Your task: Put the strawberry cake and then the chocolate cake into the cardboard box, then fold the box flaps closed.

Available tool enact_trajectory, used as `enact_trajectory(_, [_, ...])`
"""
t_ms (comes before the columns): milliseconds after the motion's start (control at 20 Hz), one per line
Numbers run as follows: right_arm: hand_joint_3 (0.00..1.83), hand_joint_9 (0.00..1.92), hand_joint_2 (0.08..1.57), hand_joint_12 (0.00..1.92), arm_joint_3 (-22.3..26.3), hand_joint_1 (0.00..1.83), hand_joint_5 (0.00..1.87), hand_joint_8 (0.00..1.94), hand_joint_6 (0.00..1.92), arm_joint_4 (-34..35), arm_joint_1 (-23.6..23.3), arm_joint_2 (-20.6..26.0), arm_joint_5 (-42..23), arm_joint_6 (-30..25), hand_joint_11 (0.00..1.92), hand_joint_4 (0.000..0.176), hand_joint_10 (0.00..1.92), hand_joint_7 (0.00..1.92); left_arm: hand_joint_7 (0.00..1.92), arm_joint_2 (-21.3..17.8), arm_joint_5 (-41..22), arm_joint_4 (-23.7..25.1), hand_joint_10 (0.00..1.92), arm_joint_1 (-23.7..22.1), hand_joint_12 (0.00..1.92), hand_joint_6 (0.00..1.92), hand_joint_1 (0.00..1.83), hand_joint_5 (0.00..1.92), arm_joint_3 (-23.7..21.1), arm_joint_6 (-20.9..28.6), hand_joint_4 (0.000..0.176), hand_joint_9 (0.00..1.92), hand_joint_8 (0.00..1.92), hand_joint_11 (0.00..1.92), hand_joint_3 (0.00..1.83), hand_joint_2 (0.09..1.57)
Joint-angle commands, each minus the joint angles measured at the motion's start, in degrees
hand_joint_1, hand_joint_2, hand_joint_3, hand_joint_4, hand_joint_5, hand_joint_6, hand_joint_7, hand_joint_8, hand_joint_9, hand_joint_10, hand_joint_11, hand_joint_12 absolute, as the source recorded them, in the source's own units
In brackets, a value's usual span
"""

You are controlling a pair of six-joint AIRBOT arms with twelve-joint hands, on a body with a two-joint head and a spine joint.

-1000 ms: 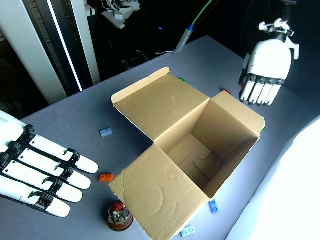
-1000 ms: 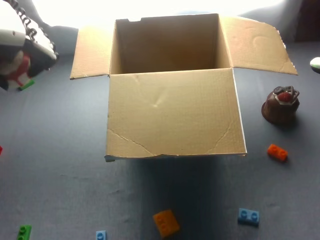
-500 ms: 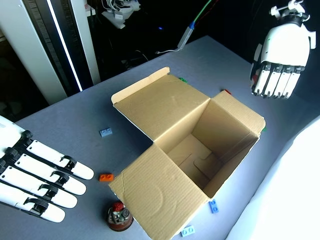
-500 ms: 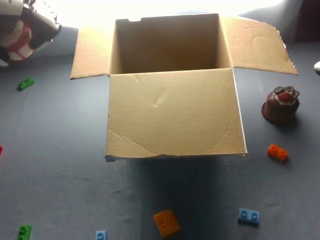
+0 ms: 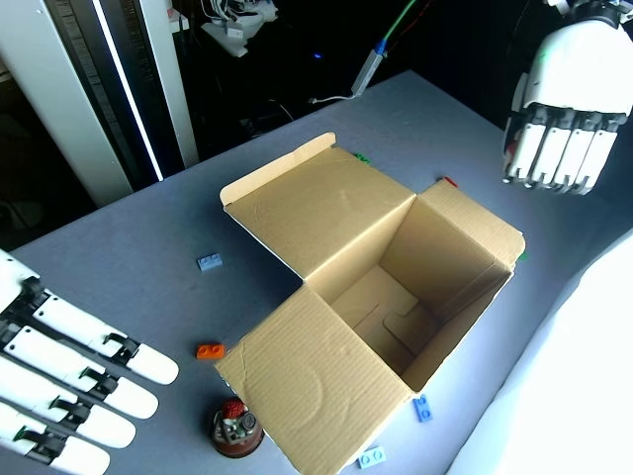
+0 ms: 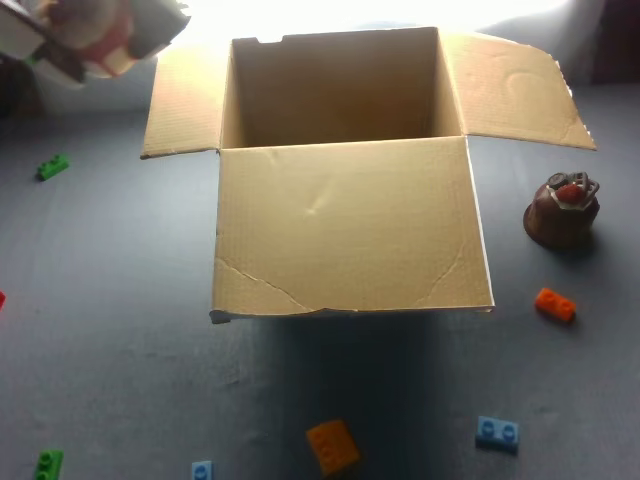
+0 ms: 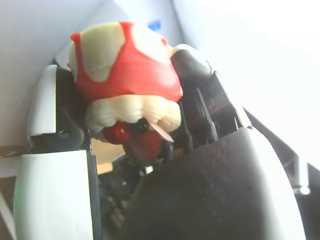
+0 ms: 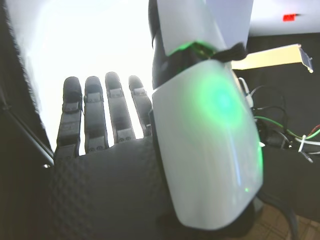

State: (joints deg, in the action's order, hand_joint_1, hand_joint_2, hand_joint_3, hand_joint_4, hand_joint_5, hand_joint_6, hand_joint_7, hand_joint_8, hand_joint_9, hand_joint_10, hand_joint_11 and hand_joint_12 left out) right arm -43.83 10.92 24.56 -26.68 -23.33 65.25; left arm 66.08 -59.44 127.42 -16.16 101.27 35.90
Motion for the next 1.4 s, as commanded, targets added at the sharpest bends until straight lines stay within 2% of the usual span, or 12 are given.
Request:
enact_trajectory(0, [0.0,0.08,1.03,0.32,-0.2,1.0,0.01,0.0,0.0,0.2,-0.6,0.8,-6.3,0.3,0.0,0.003,0.0,0.07,0.47,-0.1,2.1,-3.7,1.88,-1.0,1.92,1.56,1.26,0.52,0.0,-0.2,0.0,0.52,1.8,0.46,0.0,1.37])
enact_trajectory(150, [0.0,0.08,1.03,0.37,-0.2,0.99,0.02,0.0,0.0,0.2,-0.5,0.8,-5.8,0.8,0.0,0.009,0.0,0.07,0.48,1.3,2.0,-3.7,1.91,-0.9,1.92,1.43,1.28,0.57,-0.8,0.1,0.0,0.52,1.82,0.47,0.0,1.36])
enact_trajectory(300, [0.01,0.1,1.04,0.48,-0.2,0.98,0.01,0.0,0.0,0.2,-0.5,0.8,-6.0,1.2,0.0,0.008,0.0,0.07,0.46,2.9,2.0,-3.7,1.92,-0.6,1.92,1.52,1.27,0.54,-1.3,0.1,0.0,0.5,1.83,0.46,0.0,1.38])
enact_trajectory(500, [0.0,0.12,1.04,0.47,-0.2,0.98,0.02,0.01,0.0,0.2,-0.6,0.8,-6.6,1.2,0.0,0.001,0.01,0.09,0.46,5.1,2.1,-3.6,1.92,0.5,1.92,1.53,1.27,0.53,-2.2,0.1,0.0,0.5,1.82,0.47,0.0,1.37])
enact_trajectory(700, [0.0,0.08,1.04,0.41,-0.2,0.99,0.0,0.0,0.0,0.2,-0.7,0.7,-7.2,1.2,0.0,0.012,0.0,0.04,0.46,7.4,2.4,-3.5,1.92,1.4,1.92,1.52,1.27,0.53,-2.0,0.1,0.0,0.51,1.83,0.48,0.0,1.37])
enact_trajectory(850, [0.0,0.07,1.04,0.37,-0.2,0.98,0.0,0.0,0.0,0.2,-0.7,0.6,-7.1,1.2,0.0,0.011,0.0,0.04,0.44,9.2,2.7,-3.3,1.92,2.3,1.92,1.6,1.25,0.5,-1.6,-0.1,0.0,0.49,1.84,0.46,0.01,1.39])
enact_trajectory(900, [0.0,0.07,1.04,0.37,-0.2,0.98,0.0,0.0,0.0,0.2,-0.7,0.6,-7.2,1.2,0.0,0.011,0.0,0.04,0.44,9.7,2.8,-3.2,1.92,2.6,1.92,1.6,1.25,0.5,-1.5,-0.2,0.0,0.49,1.84,0.46,0.01,1.39])
enact_trajectory(950, [0.01,0.05,1.06,0.28,-0.2,0.97,0.0,0.0,0.0,0.2,-0.7,0.6,-7.2,1.3,0.0,0.011,0.0,0.02,0.43,10.1,2.9,-3.2,1.92,2.9,1.92,1.59,1.25,0.52,-1.5,-0.3,0.0,0.49,1.84,0.46,0.0,1.39])
enact_trajectory(1200, [0.0,0.07,1.05,0.23,-0.2,0.98,0.01,0.01,0.0,0.7,-0.7,0.6,-7.1,1.9,0.0,0.007,0.0,0.07,0.45,12.0,3.6,-2.6,1.92,4.3,1.92,1.56,1.26,0.51,-1.4,-0.9,0.0,0.5,1.83,0.48,0.0,1.38])
enact_trajectory(1250, [0.0,0.07,1.05,0.23,-0.3,0.99,0.0,0.0,0.0,0.9,-0.7,0.6,-7.1,1.9,0.0,0.009,0.0,0.06,0.48,12.4,3.8,-2.4,1.92,4.5,1.92,1.61,1.08,0.48,-1.3,-1.1,0.0,0.4,1.89,0.46,0.01,1.4])
enact_trajectory(1300, [0.0,0.07,1.05,0.23,-0.3,0.99,0.0,0.0,0.0,1.2,-0.7,0.5,-7.1,1.9,0.0,0.009,0.0,0.06,0.48,12.8,4.0,-2.2,1.92,4.7,1.92,1.61,1.08,0.48,-1.3,-1.2,0.0,0.4,1.89,0.46,0.01,1.4])
enact_trajectory(1350, [0.0,0.09,1.04,0.25,-0.3,0.97,0.0,0.0,0.0,2.0,-0.7,0.5,-7.1,1.9,0.0,0.001,0.01,0.07,0.48,13.1,4.1,-2.2,1.92,4.9,1.92,1.63,1.02,0.45,-1.1,-1.3,0.0,0.28,1.92,0.42,0.01,1.42])
